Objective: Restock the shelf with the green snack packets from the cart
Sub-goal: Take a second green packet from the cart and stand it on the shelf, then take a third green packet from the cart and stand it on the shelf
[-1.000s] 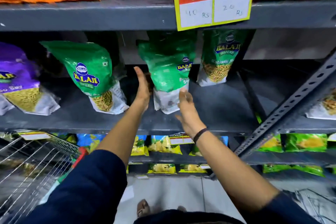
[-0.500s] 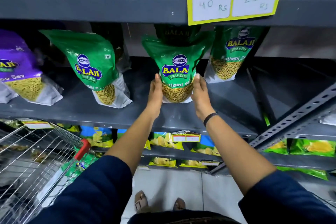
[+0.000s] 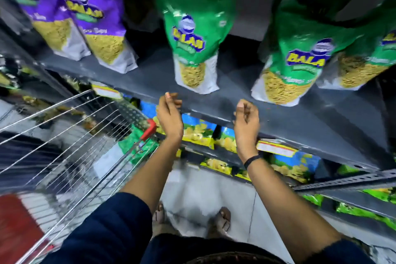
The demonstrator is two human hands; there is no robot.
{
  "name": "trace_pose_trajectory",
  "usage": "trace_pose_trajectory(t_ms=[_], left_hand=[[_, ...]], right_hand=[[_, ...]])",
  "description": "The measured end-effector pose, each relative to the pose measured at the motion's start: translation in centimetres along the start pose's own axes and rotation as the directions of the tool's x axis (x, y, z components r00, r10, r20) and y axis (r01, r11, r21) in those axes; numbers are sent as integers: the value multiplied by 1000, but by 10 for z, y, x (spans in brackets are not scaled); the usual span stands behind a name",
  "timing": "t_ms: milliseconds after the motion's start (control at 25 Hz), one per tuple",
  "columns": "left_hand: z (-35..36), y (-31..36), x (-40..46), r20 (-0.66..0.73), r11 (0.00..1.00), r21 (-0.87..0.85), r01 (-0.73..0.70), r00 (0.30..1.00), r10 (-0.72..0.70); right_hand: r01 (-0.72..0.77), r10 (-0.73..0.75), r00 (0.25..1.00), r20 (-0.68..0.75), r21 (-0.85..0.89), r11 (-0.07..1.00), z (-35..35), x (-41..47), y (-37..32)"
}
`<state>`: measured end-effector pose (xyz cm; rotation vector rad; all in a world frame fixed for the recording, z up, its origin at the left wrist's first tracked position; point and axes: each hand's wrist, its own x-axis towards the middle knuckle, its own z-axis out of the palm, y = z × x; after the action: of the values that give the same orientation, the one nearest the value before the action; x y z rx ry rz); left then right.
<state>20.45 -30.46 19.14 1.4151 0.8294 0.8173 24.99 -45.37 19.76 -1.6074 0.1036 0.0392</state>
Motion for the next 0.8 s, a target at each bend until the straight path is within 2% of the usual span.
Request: trace_pose_trajectory(t_ms=[120,200,280,360,440,480,600,680,760,800], left_hand=[[-88,-17,48,-187,1000,27,10,982,-5],[-146,-40,76,-259,996,75,54,965,-33],[-211,-86,110,-252,966,142,216,952,-176],[-261,-134,134,-216,861,337,382,921,-324],[-294,-165,147,-118,720,524,454,876,-467],[-306,-178,161,-70,668,579,468,845,-531],[-309,-208,194,70,651,621,436,797,-600],[-307,-241,220,151,610,652,449,712,-685],[-307,-270,225,193,536,671,512,577,-793],[-308,-278,221,221,534,682,500,555,-802]], right_hand=[[79,-54,977,204,-118,990,82,-42,4],[114,-54,941,333,-162,980,137,-66,14],[39,59,889,454,-205,978,207,-92,35],[-220,333,797,503,-270,937,262,-111,59],[-516,636,614,467,-373,771,303,-128,92],[-583,709,563,425,-404,705,323,-135,114],[-682,831,497,250,-480,552,350,-142,173],[-742,877,459,142,-482,466,367,-144,215],[-822,925,373,66,-439,363,370,-144,251],[-854,944,326,51,-412,317,369,-143,261]])
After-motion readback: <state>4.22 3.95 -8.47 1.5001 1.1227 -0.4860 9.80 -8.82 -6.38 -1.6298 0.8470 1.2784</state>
